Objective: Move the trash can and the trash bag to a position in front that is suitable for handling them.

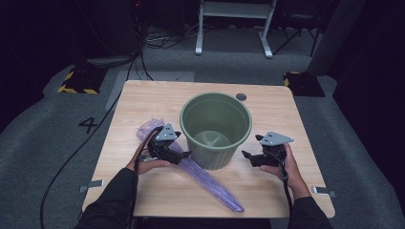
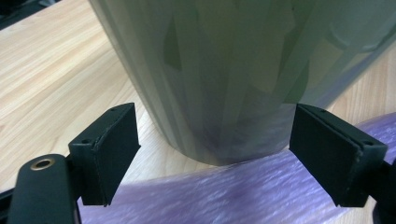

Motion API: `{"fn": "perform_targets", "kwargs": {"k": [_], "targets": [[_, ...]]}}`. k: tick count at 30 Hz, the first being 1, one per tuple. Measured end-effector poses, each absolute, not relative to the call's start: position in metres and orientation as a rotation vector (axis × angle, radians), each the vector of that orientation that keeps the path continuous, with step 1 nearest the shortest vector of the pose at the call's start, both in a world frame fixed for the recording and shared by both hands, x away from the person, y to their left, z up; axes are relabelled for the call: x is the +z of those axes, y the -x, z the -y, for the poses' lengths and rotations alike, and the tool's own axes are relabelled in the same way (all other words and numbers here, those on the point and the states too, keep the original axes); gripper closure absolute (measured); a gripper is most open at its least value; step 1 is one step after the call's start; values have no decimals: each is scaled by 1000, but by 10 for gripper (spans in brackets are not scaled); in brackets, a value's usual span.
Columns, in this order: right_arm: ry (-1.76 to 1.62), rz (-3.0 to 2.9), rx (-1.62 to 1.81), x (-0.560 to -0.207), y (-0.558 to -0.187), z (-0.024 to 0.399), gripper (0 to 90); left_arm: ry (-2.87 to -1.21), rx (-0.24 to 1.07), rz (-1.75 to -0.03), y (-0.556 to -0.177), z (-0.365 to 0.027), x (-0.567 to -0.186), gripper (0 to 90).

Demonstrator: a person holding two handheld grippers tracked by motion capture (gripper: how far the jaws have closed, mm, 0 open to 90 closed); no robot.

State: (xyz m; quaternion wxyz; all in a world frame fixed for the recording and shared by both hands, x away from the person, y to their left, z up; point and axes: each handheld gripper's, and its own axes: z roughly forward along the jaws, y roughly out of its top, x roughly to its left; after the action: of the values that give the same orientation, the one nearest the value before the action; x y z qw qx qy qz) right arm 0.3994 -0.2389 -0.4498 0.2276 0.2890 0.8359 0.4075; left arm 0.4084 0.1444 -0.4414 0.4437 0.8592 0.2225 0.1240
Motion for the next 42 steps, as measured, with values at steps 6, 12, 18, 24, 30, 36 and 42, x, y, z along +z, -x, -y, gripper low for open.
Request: {"fn": "perform_targets", "kwargs": {"k": [6,12,18,24,30,36,42], "targets": [[-802,-2307,1128,-451,-399,240,170,-2146,289,-511,-411,-131,-441,153],[-807,-2315,1133,-451,-398,242,170,-2164,286,-488,-413,-115,-439,148],[-805,-2333,1131,-452,-392,246,189,-2163,282,-491,-412,-109,-439,157],[-781,-2388,1096,-453,-374,253,196,-2212,328,-475,-391,-126,-435,158],[-796,-2439,1149,-450,-347,261,243,-2234,369,-462,-354,-156,-439,157],[-729,-2488,1178,-452,-322,257,259,-2212,355,-549,-328,-186,-450,154],[-672,-2532,1191,-455,-310,245,275,-2249,340,-609,-312,-198,-472,154]]}}
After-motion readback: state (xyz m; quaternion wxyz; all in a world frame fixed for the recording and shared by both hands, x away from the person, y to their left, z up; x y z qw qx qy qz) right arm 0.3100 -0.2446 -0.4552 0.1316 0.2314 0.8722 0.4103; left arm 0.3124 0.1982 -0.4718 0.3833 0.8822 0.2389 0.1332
